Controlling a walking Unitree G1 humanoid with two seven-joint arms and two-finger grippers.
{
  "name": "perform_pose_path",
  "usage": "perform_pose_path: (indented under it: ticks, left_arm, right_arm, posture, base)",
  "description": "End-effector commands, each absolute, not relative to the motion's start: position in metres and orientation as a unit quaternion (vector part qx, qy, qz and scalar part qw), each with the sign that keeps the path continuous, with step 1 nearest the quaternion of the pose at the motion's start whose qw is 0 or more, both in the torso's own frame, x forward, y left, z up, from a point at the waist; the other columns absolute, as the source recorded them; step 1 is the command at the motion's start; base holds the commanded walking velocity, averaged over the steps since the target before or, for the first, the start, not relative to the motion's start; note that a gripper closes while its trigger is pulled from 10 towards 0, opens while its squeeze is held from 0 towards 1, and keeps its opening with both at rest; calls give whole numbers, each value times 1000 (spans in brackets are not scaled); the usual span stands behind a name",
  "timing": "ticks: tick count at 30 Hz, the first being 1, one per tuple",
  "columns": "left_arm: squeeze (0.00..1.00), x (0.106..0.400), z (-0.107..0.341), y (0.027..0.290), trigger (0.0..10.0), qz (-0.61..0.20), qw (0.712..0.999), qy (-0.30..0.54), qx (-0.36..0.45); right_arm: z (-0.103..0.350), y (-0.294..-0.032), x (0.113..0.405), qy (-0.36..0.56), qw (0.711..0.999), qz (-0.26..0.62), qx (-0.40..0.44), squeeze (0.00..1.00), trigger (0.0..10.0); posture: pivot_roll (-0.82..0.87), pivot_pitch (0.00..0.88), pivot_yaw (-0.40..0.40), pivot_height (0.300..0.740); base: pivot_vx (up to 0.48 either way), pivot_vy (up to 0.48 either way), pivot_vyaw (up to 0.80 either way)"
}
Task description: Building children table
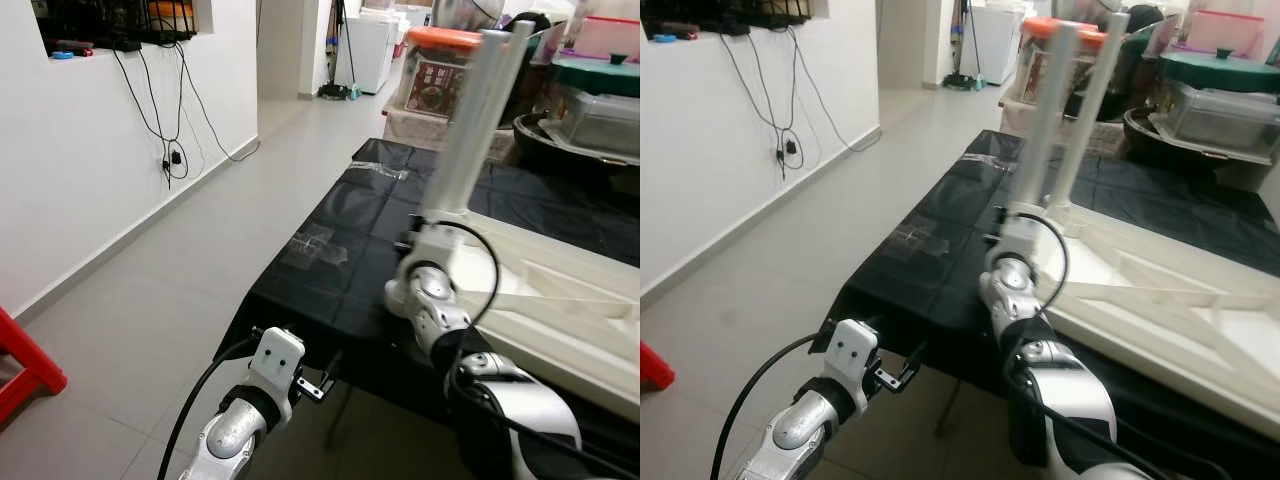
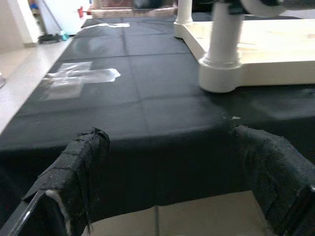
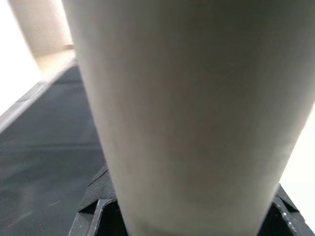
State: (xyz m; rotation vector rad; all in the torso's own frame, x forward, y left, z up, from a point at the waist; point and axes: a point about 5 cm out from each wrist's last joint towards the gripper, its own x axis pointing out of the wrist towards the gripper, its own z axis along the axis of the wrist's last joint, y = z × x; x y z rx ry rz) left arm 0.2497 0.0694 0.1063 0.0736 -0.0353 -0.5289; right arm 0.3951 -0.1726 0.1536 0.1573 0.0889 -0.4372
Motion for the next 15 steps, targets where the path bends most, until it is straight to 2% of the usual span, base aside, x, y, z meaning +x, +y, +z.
perform_pose_path:
  ticks: [1,2,4,5,6,7,8,9,10,11,12,15]
  left_arm:
    - [0,250,103,68,10000,-266,963,-8,37]
    - [0,250,103,68,10000,-266,963,-8,37]
    - [0,250,103,68,10000,-266,963,-8,37]
    - [0,250,103,68,10000,-266,963,-8,37]
    - [0,250,103,68,10000,-266,963,-8,37]
    - [0,249,103,68,10000,-266,963,-8,38]
    - [0,249,102,68,10000,-266,963,-8,38]
    - [0,249,102,68,10000,-266,963,-8,38]
    - [0,248,101,68,10000,-266,963,-7,38]
    - [0,248,101,67,10000,-267,963,-7,38]
    - [0,248,101,67,10000,-267,963,-7,38]
    - [0,246,99,67,10000,-267,963,-6,39]
  right_arm:
    - [135,-177,387,83,959,-256,93,0,0]
    - [134,-167,388,88,962,-239,98,0,3451]
    - [134,-167,388,88,962,-239,98,0,3451]
    - [135,-154,390,81,972,-191,109,984,10000]
    - [135,-154,390,81,972,-191,109,984,10000]
    - [139,-140,393,69,980,-147,116,1000,10000]
    - [145,-130,395,52,986,-110,113,1000,10000]
    - [145,-130,395,52,986,-110,113,1000,10000]
    - [151,-123,397,32,990,-81,112,39,10000]
    - [155,-120,397,20,991,-69,111,0,10000]
    - [155,-120,397,20,991,-69,111,0,10000]
    - [167,-116,400,-14,993,5,118,0,10000]
  posture:
    - [89,0,-106,740]
    - [90,0,-108,740]
    - [90,0,-108,740]
    - [90,0,-109,740]
    - [90,0,-109,740]
    - [91,0,-109,740]
    - [92,0,-111,740]
    - [92,0,-111,740]
    - [91,0,-110,740]
    - [89,0,-107,740]
    - [89,0,-107,740]
    - [88,0,-102,740]
  base:
    - [0,0,0]
    - [0,0,0]
    - [0,0,0]
    - [0,0,0]
    - [0,0,0]
    - [0,0,0]
    - [0,0,0]
    - [0,0,0]
    - [0,0,0]
    - [0,0,0]
    - [0,0,0]
    - [0,0,0]
